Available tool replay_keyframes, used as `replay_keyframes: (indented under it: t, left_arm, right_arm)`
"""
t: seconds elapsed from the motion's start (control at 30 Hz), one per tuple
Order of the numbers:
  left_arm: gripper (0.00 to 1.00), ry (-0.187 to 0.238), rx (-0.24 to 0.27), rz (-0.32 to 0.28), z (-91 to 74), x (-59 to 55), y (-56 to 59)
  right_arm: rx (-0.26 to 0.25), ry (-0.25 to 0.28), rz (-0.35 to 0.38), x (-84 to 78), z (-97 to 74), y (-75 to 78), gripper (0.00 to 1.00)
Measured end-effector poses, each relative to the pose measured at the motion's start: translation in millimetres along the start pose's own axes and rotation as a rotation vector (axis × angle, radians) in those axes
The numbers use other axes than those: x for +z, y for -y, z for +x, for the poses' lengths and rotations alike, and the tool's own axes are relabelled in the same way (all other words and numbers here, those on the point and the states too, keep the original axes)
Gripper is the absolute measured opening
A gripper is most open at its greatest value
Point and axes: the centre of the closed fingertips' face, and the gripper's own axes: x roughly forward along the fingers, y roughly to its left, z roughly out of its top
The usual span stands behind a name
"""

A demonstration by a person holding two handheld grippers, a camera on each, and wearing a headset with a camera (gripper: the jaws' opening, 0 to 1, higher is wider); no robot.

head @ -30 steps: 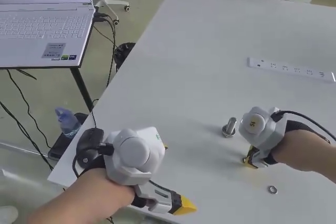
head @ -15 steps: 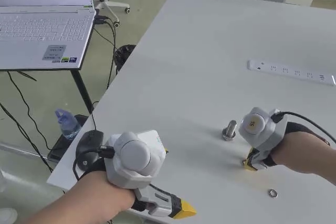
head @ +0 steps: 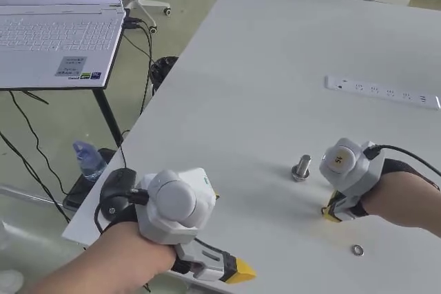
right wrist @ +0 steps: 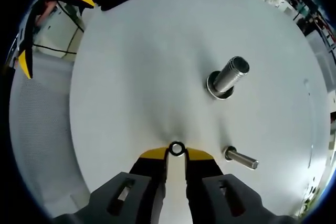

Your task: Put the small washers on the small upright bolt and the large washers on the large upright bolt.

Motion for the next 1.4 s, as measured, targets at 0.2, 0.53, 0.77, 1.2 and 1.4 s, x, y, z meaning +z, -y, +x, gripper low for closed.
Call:
replay_keyframes:
  t: [0.2,0.53,0.77,1.2,1.4]
  left_arm:
    - [0.84,0.001,-0.002,0.004,1.8,0.9,0.6]
    - [0.83,0.005,-0.002,0.01,3.7,4.9,-1.4]
    - [0.83,0.004,0.0,0.018,4.5,6.6,-3.3]
    - [0.84,0.007,0.012,0.003,2.7,3.6,-6.1]
    - [0.85,0.018,0.014,-0.004,2.1,4.4,-7.1]
  right_arm:
    - [0.001,0.006,0.013,-5.2,-16.7,1.7,0.13]
    - [-0.007,0.005,0.071,-29.0,-50.6,12.1,0.13]
    - [-0.029,0.012,0.097,-37.7,-70.6,18.2,0.13]
    - [-0.045,0.042,0.114,-15.8,-88.1,36.0,0.13]
    - [-0.046,0.054,0.113,-4.5,-88.6,43.3,0.13]
